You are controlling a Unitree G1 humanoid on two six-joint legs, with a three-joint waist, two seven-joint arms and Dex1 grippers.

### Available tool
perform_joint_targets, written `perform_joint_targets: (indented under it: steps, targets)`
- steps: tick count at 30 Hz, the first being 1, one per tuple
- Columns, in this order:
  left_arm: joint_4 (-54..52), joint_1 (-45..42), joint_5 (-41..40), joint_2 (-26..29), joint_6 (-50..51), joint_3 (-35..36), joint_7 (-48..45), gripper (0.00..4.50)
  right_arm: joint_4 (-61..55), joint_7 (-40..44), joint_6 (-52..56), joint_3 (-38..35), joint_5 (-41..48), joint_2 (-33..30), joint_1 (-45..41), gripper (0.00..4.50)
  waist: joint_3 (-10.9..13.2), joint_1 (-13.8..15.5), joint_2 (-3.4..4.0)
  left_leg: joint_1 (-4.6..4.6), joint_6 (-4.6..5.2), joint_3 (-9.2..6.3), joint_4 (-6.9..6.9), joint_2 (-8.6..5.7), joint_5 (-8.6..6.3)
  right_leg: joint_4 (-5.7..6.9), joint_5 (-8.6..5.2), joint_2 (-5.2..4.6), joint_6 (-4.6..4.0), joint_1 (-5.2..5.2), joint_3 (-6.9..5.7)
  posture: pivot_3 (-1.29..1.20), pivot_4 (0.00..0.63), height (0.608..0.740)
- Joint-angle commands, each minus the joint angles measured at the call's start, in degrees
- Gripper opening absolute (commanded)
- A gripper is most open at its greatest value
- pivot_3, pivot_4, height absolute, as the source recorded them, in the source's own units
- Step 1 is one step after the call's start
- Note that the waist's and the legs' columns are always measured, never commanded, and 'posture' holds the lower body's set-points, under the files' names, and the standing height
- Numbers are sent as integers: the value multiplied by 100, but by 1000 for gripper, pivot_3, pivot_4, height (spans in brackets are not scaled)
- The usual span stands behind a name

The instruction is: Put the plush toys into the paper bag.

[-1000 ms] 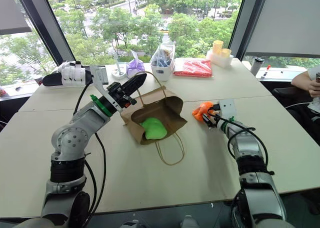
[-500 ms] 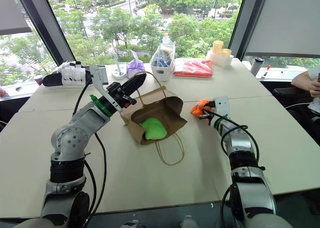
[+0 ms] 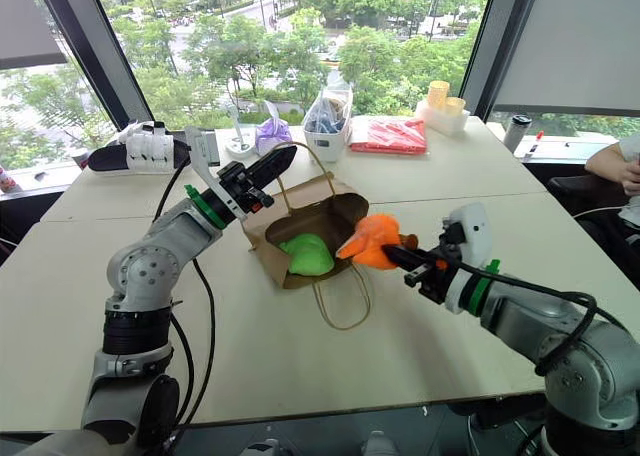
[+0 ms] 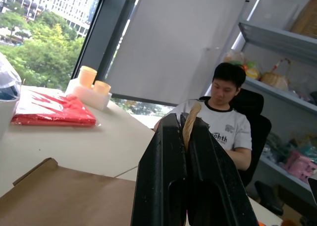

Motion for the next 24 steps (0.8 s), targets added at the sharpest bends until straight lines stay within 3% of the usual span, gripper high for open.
perform_joint_targets:
  steps: [1, 13, 16, 22, 24]
  targets:
    - [-62, -196, -82, 18, -46, 16, -138, 0, 169, -435, -336, 602, -217, 470, -184, 28, 0, 5, 0, 0, -1, 0, 0, -1, 1, 0, 0, 0, 0, 1, 1, 0, 150, 740]
    - [-389, -82, -148, -14, 41, 34, 15, 0, 3900, -493, -2895, 2311, -2744, 1574, -2000, 28, 0, -25, 1, -3, -4, 0, -4, -3, 3, 4, 1, -1, -1, -9, 1, 0, 150, 740]
    - [-441, -51, -150, -29, 32, 39, 58, 0, 4557, -403, -3283, 2377, -3026, 1788, -2335, 1080, 0, -33, 1, -2, -7, -1, -10, -2, 4, 8, 1, 0, -1, -13, 1, 0, 150, 740]
    - [-525, 28, -133, -33, -15, 35, 143, 0, 3975, -177, -2737, 2411, -3033, 1592, -2114, 4213, 0, -1, 1, -14, -11, -5, -8, -6, 6, -2, 1, -3, -1, -15, 1, 0, 150, 740]
    - [-520, 44, -125, -33, -25, 22, 131, 0, 3440, -70, -2324, 2346, -2901, 1374, -1950, 4424, 0, 8, 1, -19, -10, -6, -8, -7, 5, -2, 1, -3, -1, -19, 1, 0, 150, 740]
